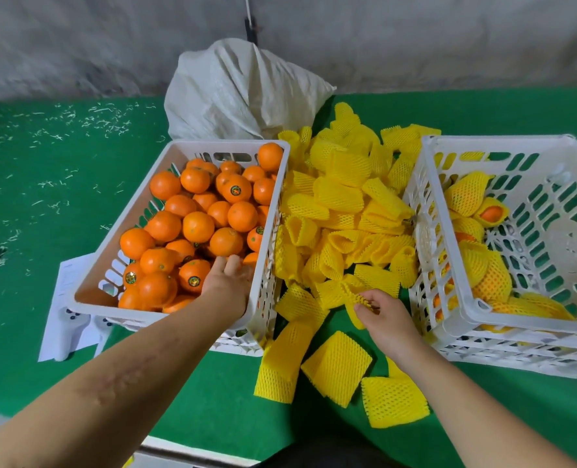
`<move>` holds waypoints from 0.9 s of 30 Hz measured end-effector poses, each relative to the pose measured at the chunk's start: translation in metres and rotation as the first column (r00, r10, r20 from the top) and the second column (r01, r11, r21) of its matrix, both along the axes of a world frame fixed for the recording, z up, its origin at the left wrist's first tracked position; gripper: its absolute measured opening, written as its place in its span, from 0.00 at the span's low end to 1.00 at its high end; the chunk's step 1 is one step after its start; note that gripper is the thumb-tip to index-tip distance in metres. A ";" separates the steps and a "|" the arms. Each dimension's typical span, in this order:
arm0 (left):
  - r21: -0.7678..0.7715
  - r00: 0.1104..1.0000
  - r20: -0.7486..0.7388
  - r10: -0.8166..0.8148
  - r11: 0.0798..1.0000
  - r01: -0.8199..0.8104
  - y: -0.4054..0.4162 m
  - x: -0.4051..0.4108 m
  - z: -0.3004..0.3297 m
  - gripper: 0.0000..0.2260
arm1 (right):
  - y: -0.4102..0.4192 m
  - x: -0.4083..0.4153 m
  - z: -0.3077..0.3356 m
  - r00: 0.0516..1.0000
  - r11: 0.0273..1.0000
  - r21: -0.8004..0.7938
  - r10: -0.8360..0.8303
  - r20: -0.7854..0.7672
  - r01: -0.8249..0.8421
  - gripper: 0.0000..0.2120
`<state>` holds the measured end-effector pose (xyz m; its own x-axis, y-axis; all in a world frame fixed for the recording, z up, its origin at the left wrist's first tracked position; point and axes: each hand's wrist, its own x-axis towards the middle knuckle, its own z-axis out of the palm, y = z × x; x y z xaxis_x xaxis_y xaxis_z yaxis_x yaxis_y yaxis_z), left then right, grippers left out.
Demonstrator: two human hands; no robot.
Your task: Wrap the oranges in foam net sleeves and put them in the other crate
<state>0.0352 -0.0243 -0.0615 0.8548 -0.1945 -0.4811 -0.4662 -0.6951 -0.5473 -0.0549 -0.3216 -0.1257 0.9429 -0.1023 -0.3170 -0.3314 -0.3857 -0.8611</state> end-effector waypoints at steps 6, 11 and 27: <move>-0.201 0.972 0.225 0.072 0.979 -0.026 0.012 0.019 0.021 0.19 | 0.009 0.004 0.011 0.998 0.987 0.151 -0.055 -0.018 0.057 0.09; -0.703 0.936 0.074 0.344 0.684 -0.196 0.023 0.022 0.036 0.24 | 0.021 0.006 0.033 0.989 0.936 0.322 -0.149 -0.006 0.143 0.07; -0.192 0.502 -0.759 -0.414 -0.595 -0.780 -0.046 -0.047 0.055 0.36 | 0.070 0.019 0.100 0.964 0.839 0.517 -0.250 0.091 0.169 0.15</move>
